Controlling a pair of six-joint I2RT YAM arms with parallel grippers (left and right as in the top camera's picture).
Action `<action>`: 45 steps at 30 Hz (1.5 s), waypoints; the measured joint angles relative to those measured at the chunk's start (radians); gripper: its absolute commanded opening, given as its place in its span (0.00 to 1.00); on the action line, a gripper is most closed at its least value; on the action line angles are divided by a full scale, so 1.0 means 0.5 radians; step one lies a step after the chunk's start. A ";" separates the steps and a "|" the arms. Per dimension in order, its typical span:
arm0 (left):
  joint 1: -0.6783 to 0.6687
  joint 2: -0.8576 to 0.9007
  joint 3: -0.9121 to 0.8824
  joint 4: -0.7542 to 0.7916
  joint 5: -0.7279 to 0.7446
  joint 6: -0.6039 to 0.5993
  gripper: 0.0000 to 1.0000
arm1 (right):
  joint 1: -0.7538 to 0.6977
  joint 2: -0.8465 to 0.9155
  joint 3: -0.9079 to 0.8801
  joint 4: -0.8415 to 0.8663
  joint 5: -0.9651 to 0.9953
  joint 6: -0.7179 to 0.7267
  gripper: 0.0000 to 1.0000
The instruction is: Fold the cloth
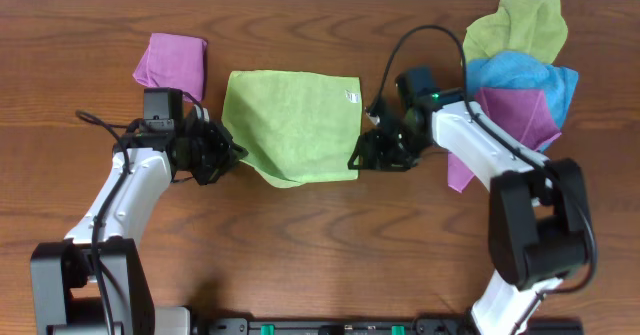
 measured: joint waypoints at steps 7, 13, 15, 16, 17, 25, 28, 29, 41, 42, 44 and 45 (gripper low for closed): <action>0.000 0.000 0.000 -0.002 0.001 0.000 0.06 | 0.001 0.091 0.000 0.082 0.010 -0.002 0.57; 0.000 0.000 0.000 -0.002 0.002 0.000 0.06 | 0.047 0.100 -0.024 0.209 0.011 -0.007 0.56; 0.000 0.000 0.000 -0.002 0.002 0.000 0.06 | 0.071 0.100 -0.043 0.249 0.011 -0.006 0.56; 0.000 0.000 0.000 -0.002 0.002 0.000 0.06 | 0.087 0.100 -0.059 0.272 0.010 -0.003 0.56; 0.000 0.000 0.000 -0.002 0.001 0.000 0.06 | 0.095 0.100 -0.073 0.291 0.011 0.003 0.56; 0.000 0.000 0.000 -0.003 0.002 0.000 0.06 | 0.111 0.099 -0.123 0.347 -0.049 0.034 0.45; 0.000 0.000 0.000 -0.003 0.002 -0.001 0.06 | 0.116 0.100 -0.135 0.365 -0.127 0.037 0.20; 0.000 0.000 0.000 -0.004 0.003 -0.001 0.06 | 0.123 0.100 -0.137 0.365 -0.163 0.043 0.08; 0.000 0.000 0.000 -0.005 0.007 -0.001 0.06 | 0.001 -0.169 -0.094 -0.120 -0.787 0.084 0.39; 0.000 0.000 0.000 -0.005 0.007 -0.001 0.06 | -0.067 -0.289 -0.048 -0.123 -0.828 0.092 0.60; 0.000 0.000 0.000 -0.005 0.007 -0.001 0.06 | -0.163 -0.464 0.024 -0.112 -0.851 0.118 0.81; 0.000 0.000 0.000 -0.004 0.007 -0.001 0.06 | -0.208 -0.549 0.048 -0.113 -0.847 0.127 0.82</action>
